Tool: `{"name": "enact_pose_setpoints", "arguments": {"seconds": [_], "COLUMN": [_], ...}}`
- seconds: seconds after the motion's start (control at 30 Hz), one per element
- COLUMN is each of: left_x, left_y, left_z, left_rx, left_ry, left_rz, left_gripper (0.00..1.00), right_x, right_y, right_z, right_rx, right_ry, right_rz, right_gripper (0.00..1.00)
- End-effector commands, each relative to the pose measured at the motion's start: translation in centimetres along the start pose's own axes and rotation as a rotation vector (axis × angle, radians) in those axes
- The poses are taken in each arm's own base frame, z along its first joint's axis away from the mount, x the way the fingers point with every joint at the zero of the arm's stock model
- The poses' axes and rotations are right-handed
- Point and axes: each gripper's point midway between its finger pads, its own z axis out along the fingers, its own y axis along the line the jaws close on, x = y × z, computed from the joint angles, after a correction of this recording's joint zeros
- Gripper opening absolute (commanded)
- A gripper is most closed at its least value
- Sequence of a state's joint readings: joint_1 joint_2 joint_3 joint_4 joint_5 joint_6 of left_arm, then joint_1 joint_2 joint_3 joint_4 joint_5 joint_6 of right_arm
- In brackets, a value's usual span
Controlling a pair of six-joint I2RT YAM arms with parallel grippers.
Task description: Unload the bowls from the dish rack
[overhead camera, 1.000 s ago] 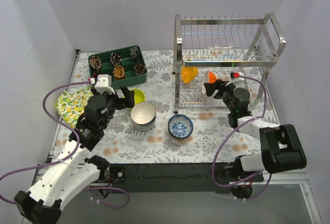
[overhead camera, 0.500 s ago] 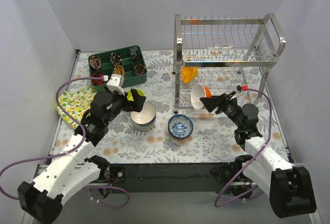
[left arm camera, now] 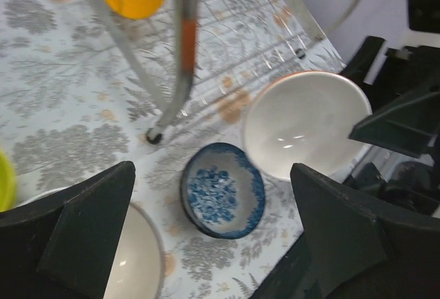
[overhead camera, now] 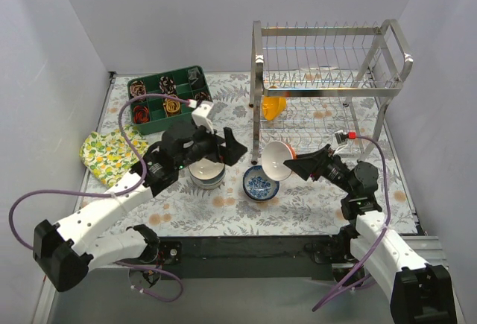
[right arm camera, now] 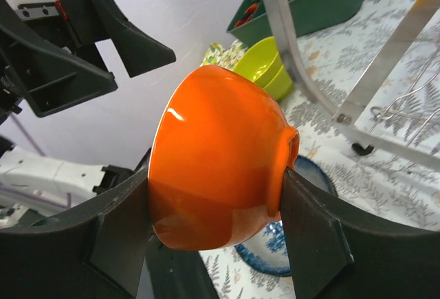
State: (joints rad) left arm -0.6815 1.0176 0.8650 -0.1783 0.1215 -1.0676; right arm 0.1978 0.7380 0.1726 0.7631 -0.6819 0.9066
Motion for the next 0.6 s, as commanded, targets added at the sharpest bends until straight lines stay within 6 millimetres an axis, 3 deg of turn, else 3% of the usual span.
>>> {"name": "enact_pose_setpoints", "arguments": {"seconds": [0.0,0.13,0.4,0.53,0.57], "left_x": [0.2,2.5,5.1,5.3,5.1], "left_y": [-4.2,-5.8,-5.3,-6.0,-6.2], "left_z": [1.4,3.4,5.5,6.1,6.2], "left_rx": [0.049,0.056,-0.026,-0.013,-0.007], "left_ry": [0.028,0.096,0.143,0.149,0.147], "left_rz": [-0.006,-0.008,-0.006,-0.012,-0.014], "left_gripper": [0.97,0.95,0.83,0.67,0.56], "right_x": [0.5,0.7,1.2,1.2,1.3], "right_y": [2.8,3.8,4.8,4.9,4.8], "right_z": [-0.6,-1.1,-1.7,-1.8,-1.8], "right_rx": [-0.121,-0.17,-0.234,-0.236,-0.234], "right_ry": [0.019,0.011,0.007,0.009,0.01], "right_rz": [0.034,0.065,0.088,0.082,0.082], "right_gripper": [0.27,0.27,0.27,0.28,0.28]}}
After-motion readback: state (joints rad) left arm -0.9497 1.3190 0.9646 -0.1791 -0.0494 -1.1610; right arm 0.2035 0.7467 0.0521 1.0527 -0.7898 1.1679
